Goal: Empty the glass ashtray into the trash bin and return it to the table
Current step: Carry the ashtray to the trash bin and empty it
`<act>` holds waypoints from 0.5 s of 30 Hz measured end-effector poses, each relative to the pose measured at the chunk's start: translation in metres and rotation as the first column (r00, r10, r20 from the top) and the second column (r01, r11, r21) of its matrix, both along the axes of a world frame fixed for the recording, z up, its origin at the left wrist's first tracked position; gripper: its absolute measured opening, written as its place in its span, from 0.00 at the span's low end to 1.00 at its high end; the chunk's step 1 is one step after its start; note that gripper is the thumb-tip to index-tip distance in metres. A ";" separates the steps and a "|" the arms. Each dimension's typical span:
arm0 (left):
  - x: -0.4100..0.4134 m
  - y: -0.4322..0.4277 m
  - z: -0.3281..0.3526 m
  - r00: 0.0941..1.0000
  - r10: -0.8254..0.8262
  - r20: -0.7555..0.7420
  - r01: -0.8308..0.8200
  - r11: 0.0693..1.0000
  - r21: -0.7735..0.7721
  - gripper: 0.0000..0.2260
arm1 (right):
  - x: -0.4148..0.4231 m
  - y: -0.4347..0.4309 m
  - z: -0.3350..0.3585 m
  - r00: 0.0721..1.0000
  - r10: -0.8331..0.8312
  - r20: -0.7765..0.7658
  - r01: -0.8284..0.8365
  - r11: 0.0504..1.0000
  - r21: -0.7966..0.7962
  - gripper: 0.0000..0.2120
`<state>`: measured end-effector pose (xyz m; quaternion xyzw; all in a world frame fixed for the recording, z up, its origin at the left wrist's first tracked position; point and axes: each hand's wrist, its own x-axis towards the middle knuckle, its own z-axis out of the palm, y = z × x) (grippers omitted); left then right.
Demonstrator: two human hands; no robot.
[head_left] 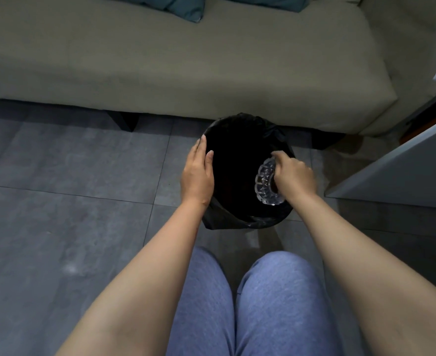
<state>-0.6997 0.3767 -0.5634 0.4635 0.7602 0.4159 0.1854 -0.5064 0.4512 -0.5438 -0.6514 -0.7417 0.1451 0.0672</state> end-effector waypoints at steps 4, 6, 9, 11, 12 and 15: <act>-0.002 0.000 0.001 1.000 0.003 0.000 -0.003 1.000 0.003 0.21 | 0.000 0.002 -0.002 0.999 0.008 0.054 -0.009 1.000 0.020 0.19; -0.002 -0.001 0.000 1.000 -0.004 0.002 0.004 1.000 0.003 0.21 | 0.000 0.004 -0.001 1.000 -0.012 0.026 0.011 0.999 0.038 0.19; -0.004 -0.001 -0.002 1.000 0.007 0.003 -0.007 1.000 0.006 0.21 | -0.004 0.009 -0.002 1.000 -0.027 -0.001 0.027 0.997 0.072 0.19; -0.004 -0.002 -0.002 1.000 0.011 0.006 -0.011 1.000 -0.007 0.22 | -0.002 0.010 0.000 0.998 -0.018 0.062 0.016 0.999 0.032 0.20; -0.004 -0.003 -0.002 1.000 0.007 0.004 -0.007 1.000 -0.007 0.22 | -0.003 0.011 0.001 0.999 -0.038 0.030 0.037 0.999 0.032 0.19; -0.005 -0.004 -0.002 1.000 0.010 -0.003 -0.010 1.000 0.004 0.22 | -0.005 0.014 0.005 0.999 -0.042 0.016 0.041 0.997 0.065 0.19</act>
